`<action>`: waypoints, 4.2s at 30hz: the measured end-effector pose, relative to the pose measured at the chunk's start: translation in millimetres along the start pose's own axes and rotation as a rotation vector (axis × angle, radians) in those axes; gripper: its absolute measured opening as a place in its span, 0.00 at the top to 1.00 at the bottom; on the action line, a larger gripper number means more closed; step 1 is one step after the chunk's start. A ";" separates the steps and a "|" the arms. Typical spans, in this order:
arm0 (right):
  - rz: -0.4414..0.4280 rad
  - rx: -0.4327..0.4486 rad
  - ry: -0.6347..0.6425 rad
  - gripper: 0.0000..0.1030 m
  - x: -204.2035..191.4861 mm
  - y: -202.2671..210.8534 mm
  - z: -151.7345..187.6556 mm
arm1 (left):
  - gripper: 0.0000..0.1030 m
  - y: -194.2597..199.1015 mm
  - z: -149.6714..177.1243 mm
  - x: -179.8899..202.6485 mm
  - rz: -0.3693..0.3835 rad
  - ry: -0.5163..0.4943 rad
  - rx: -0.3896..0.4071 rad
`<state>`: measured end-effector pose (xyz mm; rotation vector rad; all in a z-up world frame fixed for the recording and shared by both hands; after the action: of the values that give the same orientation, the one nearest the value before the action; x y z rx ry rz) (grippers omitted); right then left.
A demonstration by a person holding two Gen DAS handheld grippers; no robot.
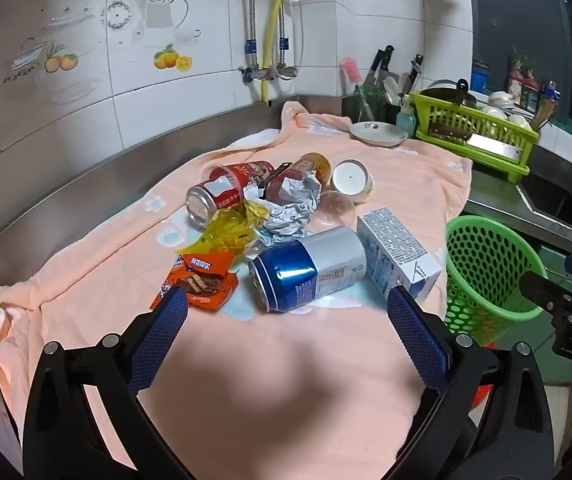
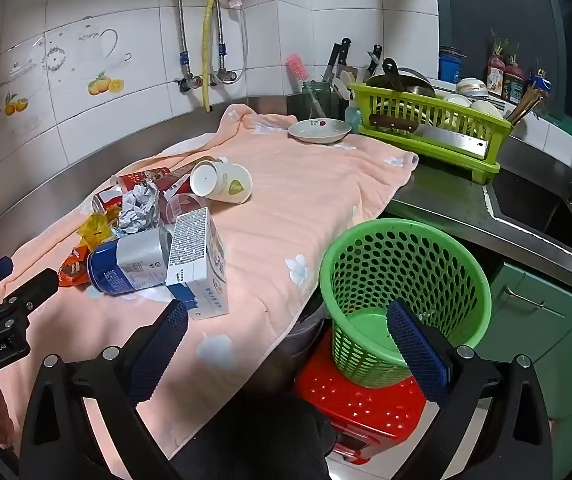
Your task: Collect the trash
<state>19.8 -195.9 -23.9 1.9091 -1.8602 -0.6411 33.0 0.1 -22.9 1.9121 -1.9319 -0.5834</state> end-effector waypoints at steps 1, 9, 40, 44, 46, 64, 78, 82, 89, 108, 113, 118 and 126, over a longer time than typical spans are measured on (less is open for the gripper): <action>0.002 0.001 0.001 0.06 0.1 0.4 -0.1 | 0.05 -0.6 0.3 0.0 -0.002 -0.002 -0.010; 0.005 -0.001 0.008 0.06 -0.9 -0.7 -0.7 | 0.05 1.1 -0.3 0.1 -0.010 -0.007 0.000; 0.000 -0.016 0.032 0.06 -9.3 -5.8 0.5 | 0.05 -1.2 -2.0 -9.3 -0.021 0.011 0.014; -0.007 -0.022 0.044 0.06 -14.1 -9.8 0.9 | 0.05 -2.7 -0.7 -11.2 -0.024 0.015 0.012; -0.016 -0.024 0.050 0.06 -17.2 -11.0 0.7 | 0.05 -2.6 -0.3 -11.3 -0.026 0.016 0.012; -0.052 -0.025 0.080 0.06 -31.6 -20.0 -2.5 | 0.05 -4.7 -0.5 -19.6 -0.038 0.028 0.009; -0.034 -0.025 0.057 0.06 -23.1 -19.9 -3.4 | 0.05 -6.1 -6.4 -9.9 -0.024 0.004 0.015; -0.023 -0.019 0.044 0.06 -18.7 -17.2 -4.2 | 0.05 -6.3 -8.6 -5.5 -0.015 -0.004 0.019; -0.008 -0.020 0.023 0.06 -12.6 -14.6 -3.1 | 0.05 -7.6 -10.3 2.0 -0.001 -0.016 0.018; -0.001 -0.017 0.017 0.06 -10.4 -12.2 -2.4 | 0.05 -11.6 -19.2 13.9 0.035 -0.040 0.033; -0.025 -0.019 0.029 0.07 -16.0 -15.7 -3.5 | 0.05 -13.0 -20.2 12.7 0.029 -0.047 0.032; -0.060 -0.015 0.048 0.07 -23.8 -20.4 -5.9 | 0.05 -17.4 -22.1 4.9 0.015 -0.058 0.031; -0.151 -0.026 0.108 0.17 -49.1 -40.5 -10.2 | 0.05 -22.0 -22.4 -16.4 -0.016 -0.102 0.032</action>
<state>58.2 -145.7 -36.5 2.0392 -1.6471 -0.5926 63.8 15.7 -14.9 1.9542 -2.0006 -0.6711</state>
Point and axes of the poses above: each gripper's, at about its wrist camera, not at the fingertips, and y roughly against the way its jaws point, x to its right, z to its underside, the point moved 4 cm from there along -y, roughly the way its jaws point, and after that the axes turned 3 degrees about x, right-handed, at the moved point
